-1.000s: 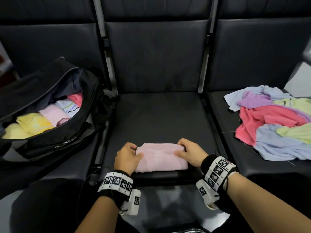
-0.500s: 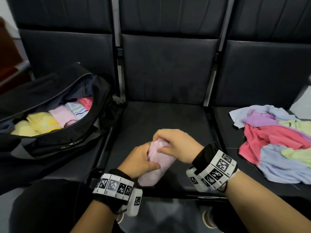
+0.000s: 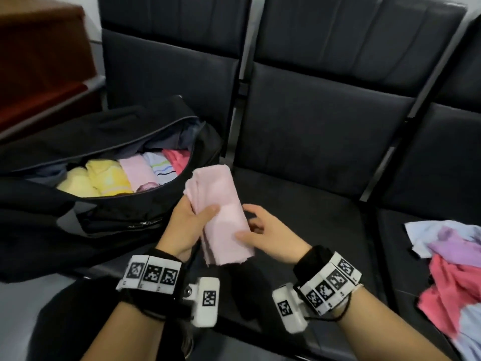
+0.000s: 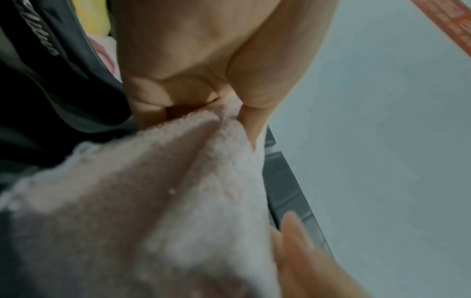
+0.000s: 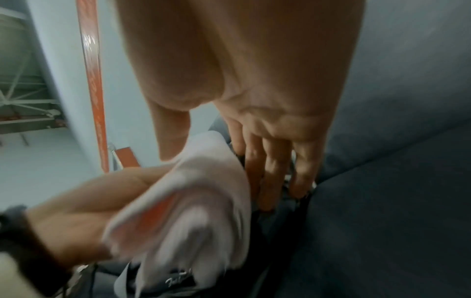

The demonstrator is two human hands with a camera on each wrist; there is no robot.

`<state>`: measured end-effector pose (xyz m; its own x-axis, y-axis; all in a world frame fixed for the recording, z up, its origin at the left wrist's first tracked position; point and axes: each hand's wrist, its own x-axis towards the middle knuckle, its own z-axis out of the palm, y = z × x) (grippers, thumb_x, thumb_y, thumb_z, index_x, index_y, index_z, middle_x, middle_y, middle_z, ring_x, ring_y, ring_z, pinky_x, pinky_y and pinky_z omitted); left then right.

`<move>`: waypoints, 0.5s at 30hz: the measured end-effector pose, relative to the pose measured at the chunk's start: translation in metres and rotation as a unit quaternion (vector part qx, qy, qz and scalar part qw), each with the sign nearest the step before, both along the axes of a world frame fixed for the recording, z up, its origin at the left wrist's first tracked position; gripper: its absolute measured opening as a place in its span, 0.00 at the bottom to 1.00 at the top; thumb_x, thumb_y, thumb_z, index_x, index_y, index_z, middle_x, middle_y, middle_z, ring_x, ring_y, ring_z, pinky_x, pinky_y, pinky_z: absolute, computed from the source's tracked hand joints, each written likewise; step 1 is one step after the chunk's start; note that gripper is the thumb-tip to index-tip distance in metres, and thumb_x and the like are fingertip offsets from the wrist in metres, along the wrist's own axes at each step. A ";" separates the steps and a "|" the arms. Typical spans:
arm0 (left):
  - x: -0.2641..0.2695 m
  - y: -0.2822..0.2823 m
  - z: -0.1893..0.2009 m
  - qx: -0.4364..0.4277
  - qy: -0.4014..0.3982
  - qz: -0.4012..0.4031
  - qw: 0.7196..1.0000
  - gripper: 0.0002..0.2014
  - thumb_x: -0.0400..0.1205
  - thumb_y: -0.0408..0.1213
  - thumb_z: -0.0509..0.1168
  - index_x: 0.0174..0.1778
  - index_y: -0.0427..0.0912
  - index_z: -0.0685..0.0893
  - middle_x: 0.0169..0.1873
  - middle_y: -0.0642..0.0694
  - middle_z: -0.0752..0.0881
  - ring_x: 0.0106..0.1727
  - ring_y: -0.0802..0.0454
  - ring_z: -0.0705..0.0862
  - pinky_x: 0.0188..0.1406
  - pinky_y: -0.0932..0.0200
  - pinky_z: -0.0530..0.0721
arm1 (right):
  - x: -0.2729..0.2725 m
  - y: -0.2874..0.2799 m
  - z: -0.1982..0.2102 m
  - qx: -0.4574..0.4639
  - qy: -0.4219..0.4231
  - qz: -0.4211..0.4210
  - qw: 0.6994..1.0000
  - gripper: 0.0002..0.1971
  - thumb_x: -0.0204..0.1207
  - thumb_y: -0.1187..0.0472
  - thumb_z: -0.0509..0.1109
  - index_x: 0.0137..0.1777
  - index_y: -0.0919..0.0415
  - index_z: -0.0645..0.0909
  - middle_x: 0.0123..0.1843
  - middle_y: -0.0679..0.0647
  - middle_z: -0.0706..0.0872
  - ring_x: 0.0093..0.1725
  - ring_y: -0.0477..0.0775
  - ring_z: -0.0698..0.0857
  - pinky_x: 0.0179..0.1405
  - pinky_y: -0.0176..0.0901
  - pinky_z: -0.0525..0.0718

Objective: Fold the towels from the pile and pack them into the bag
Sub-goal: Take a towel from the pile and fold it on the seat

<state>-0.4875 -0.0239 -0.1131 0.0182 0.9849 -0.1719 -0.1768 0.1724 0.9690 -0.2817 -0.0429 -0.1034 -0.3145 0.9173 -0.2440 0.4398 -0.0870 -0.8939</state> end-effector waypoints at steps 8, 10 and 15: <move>-0.096 0.085 0.014 -0.064 -0.008 0.092 0.994 0.17 0.85 0.33 0.68 0.70 0.35 0.79 0.61 0.36 0.89 0.62 0.40 0.89 0.62 0.39 0.86 | -0.109 0.101 0.013 -0.005 0.074 0.006 0.997 0.27 0.76 0.67 0.74 0.74 0.54 0.73 0.57 0.61 0.88 0.56 0.61 0.89 0.54 0.49 0.87; -0.120 0.110 0.011 -0.079 -0.008 0.110 0.991 0.16 0.85 0.33 0.68 0.69 0.35 0.80 0.59 0.37 0.90 0.60 0.40 0.90 0.55 0.44 0.88 | -0.135 0.124 0.012 -0.012 0.089 0.001 0.996 0.26 0.77 0.68 0.73 0.74 0.57 0.74 0.58 0.65 0.87 0.56 0.64 0.88 0.55 0.51 0.86; -0.152 0.162 -0.009 -0.200 0.006 0.147 0.969 0.20 0.84 0.38 0.71 0.68 0.30 0.81 0.56 0.33 0.90 0.54 0.38 0.90 0.55 0.42 0.89 | -0.179 0.176 0.002 -0.022 0.111 -0.042 0.993 0.18 0.77 0.70 0.71 0.67 0.61 0.77 0.64 0.68 0.84 0.54 0.61 0.84 0.56 0.55 0.83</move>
